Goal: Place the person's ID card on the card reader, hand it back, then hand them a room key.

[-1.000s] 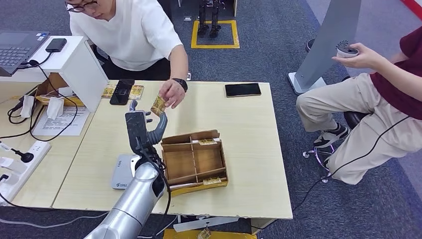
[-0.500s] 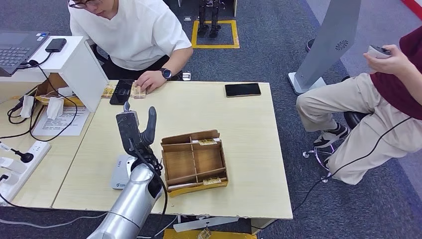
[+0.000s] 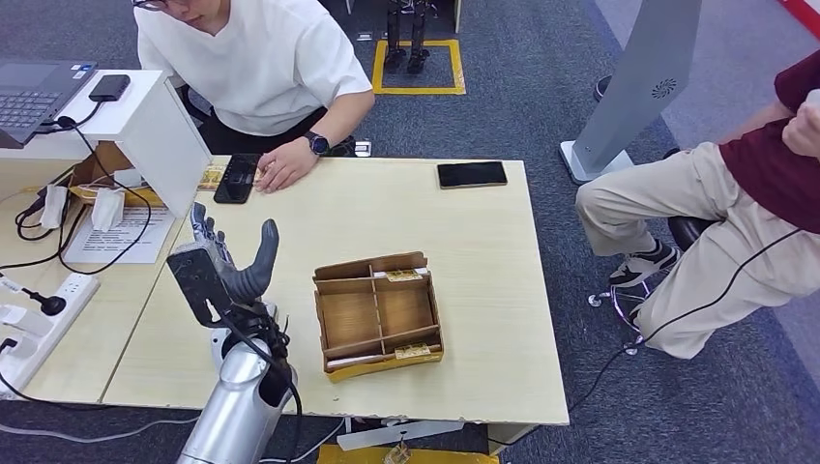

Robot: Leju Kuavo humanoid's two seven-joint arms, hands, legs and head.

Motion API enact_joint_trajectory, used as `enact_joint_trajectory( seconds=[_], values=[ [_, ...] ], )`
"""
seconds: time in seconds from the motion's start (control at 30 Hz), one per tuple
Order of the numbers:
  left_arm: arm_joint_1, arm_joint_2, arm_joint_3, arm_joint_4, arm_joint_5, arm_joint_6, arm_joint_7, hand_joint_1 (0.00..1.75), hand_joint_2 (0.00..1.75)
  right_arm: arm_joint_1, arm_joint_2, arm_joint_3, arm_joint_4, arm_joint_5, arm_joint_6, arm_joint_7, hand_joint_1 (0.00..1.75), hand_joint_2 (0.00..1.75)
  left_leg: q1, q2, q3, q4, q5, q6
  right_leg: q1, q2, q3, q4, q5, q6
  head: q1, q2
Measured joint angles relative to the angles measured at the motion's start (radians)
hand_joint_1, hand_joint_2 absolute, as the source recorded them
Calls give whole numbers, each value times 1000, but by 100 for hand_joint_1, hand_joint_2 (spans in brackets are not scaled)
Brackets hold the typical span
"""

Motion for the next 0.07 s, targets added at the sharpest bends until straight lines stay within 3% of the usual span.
enact_joint_trajectory(
  seconds=[0.07],
  values=[
    [6,3,0,-14,0,0,0,0,175,0,0,0,-1,0,0,0,0,175,0,0,0,0,0,0,0,0,0,0,0,0,0,0]
  ],
)
